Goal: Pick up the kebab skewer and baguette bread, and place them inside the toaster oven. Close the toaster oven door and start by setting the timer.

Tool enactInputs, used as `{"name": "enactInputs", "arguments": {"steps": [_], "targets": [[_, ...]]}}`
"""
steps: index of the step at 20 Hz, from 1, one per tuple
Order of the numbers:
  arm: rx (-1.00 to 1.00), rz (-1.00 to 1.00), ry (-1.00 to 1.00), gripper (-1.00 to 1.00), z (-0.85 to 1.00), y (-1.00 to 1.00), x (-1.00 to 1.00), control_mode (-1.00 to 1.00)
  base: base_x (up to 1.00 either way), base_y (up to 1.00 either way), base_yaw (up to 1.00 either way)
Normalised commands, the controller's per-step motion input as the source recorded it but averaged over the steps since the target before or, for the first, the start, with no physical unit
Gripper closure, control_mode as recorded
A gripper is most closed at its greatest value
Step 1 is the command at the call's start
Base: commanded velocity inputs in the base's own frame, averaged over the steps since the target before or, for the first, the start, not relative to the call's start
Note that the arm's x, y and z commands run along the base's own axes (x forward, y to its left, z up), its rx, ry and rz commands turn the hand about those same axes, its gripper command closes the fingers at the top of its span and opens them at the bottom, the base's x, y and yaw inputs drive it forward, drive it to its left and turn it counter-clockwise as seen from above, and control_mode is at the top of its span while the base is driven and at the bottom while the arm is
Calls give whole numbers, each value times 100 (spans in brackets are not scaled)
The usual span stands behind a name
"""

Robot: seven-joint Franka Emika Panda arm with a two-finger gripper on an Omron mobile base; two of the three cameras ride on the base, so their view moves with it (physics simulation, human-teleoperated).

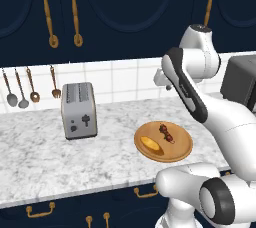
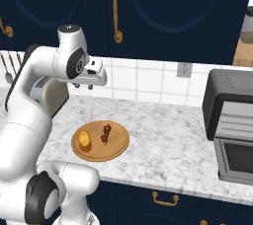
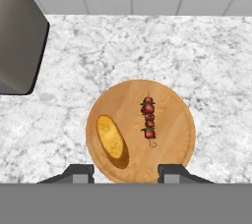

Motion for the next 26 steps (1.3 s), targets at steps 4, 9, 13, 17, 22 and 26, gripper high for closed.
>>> {"name": "enactInputs", "arguments": {"steps": [4, 9, 13, 17, 22, 26], "targets": [[0, 0, 0, -100, 0, 0, 0, 100, 0, 0, 0], [0, 0, 0, -100, 0, 0, 0, 100, 0, 0, 0], [0, 0, 0, -100, 0, 0, 0, 100, -11, -2, 0], [0, 0, 0, -100, 0, 0, 0, 100, -42, -46, -1], [0, 0, 0, -100, 0, 0, 0, 100, -8, -78, -6], [0, 0, 0, -100, 0, 0, 0, 100, 5, -69, -2]]}}
